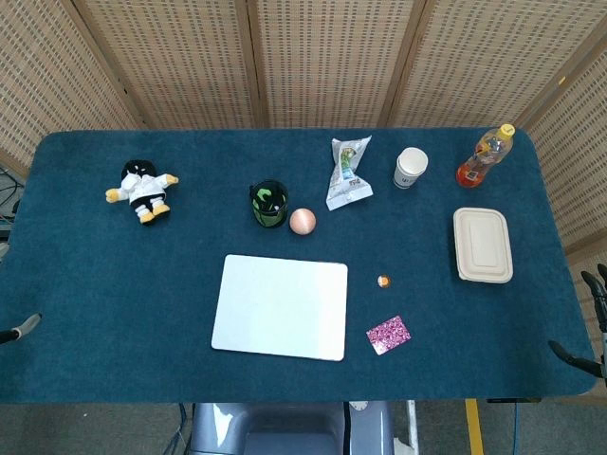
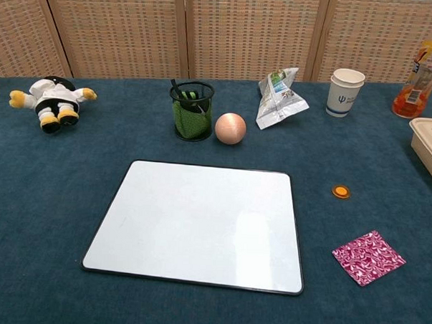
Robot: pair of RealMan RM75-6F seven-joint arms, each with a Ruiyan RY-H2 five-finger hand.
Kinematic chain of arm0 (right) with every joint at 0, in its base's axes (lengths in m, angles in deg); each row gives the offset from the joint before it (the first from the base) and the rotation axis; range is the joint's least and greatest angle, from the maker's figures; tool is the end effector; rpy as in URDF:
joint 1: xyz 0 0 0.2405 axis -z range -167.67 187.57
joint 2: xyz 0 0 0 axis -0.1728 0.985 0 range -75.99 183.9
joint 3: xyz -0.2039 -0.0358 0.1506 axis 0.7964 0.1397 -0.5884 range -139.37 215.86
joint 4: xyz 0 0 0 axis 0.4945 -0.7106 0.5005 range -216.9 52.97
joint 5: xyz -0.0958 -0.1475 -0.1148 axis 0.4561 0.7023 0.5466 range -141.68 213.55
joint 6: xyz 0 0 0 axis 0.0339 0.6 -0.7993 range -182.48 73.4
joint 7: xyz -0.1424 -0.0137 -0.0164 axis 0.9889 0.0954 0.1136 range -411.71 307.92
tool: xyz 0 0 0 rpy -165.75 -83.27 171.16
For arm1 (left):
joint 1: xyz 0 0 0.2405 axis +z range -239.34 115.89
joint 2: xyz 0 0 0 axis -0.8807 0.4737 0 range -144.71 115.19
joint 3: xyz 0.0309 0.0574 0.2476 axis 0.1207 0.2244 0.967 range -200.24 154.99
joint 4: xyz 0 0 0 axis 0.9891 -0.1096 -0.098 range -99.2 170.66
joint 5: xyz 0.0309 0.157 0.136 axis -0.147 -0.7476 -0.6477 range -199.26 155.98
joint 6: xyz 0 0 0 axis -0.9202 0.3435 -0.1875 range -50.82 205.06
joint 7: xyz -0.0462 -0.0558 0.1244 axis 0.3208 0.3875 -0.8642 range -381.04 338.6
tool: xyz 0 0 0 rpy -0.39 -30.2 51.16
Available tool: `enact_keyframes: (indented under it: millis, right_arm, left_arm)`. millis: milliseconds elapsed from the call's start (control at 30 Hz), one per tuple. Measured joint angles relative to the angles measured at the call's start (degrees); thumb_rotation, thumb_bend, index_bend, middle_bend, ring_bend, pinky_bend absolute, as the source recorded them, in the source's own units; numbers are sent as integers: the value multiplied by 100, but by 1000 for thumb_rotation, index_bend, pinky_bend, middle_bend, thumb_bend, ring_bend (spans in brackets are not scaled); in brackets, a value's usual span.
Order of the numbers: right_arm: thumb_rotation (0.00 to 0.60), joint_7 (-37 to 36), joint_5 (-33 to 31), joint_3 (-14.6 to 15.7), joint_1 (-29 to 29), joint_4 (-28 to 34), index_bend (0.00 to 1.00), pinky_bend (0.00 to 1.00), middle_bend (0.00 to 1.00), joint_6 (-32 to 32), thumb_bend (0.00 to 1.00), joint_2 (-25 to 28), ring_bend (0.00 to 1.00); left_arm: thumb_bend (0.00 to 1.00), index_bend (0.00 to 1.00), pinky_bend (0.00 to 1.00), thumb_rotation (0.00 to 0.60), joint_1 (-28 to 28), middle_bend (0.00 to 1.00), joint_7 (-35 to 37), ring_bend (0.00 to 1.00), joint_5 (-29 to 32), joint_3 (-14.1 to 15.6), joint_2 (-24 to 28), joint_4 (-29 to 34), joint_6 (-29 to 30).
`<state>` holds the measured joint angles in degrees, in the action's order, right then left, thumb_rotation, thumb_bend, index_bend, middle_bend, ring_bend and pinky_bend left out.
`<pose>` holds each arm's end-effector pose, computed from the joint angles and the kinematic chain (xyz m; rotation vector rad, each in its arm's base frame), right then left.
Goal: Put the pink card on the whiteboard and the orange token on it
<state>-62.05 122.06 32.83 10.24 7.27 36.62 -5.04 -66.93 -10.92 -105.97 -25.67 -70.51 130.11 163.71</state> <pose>-0.3302 -0.1609 0.2138 1.2479 -0.8534 0.9709 -0.3130 0.1835 0.2086 -1.3176 -0.9318 -0.9782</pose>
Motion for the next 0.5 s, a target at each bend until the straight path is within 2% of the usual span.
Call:
enact_keyframes:
  millis: [333, 500]
  right_arm:
    - [600, 107, 227, 28, -109, -89, 0, 0, 0, -37, 0, -40, 0]
    - [600, 160, 739, 118, -430, -129, 7, 0, 0, -318, 0, -12, 0]
  left_arm:
    - [0, 0, 0, 600, 23, 0, -39, 0, -31, -5, 17, 38, 1]
    - [0, 0, 0, 600, -10, 0, -118, 0, 64, -26, 11, 52, -125]
